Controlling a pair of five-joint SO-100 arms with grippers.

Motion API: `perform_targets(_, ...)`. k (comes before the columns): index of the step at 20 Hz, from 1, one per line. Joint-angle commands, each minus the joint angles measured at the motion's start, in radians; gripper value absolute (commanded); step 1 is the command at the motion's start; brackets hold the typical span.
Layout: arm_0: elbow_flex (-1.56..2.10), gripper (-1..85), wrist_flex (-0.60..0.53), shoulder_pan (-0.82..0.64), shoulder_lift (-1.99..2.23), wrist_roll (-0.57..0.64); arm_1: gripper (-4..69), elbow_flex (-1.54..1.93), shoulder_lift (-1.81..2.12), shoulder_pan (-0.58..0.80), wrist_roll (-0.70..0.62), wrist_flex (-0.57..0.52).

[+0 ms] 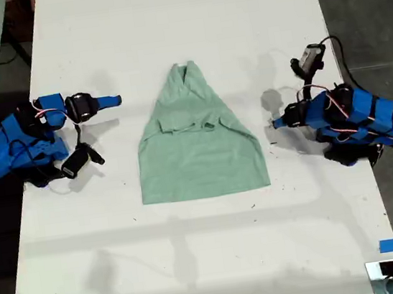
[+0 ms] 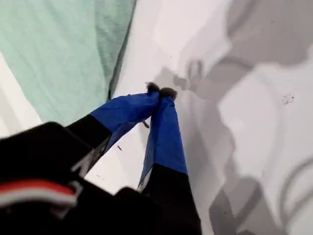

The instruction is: Fold t shirt

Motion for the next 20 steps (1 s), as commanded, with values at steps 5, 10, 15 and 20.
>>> perform_targets(5, 0.04, -0.3, 0.003, -0.012, 0.011, -0.021, -1.5, -0.413, -0.552, -0.218, 0.216, -0.097)
perform_targets(10, 0.04, -0.3, 0.003, -0.009, 0.011, -0.021, 17.0, -0.276, -0.73, -0.433, 0.399, -0.387)
perform_targets(15, 0.04, -0.3, 0.003, -0.009, 0.011, -0.021, 30.5, -0.161, -0.824, -0.439, 0.399, -0.611)
perform_targets(20, 0.04, -0.3, 0.003, -0.009, 0.011, -0.021, 25.3, -0.264, -1.172, -0.436, 0.397, -0.723)
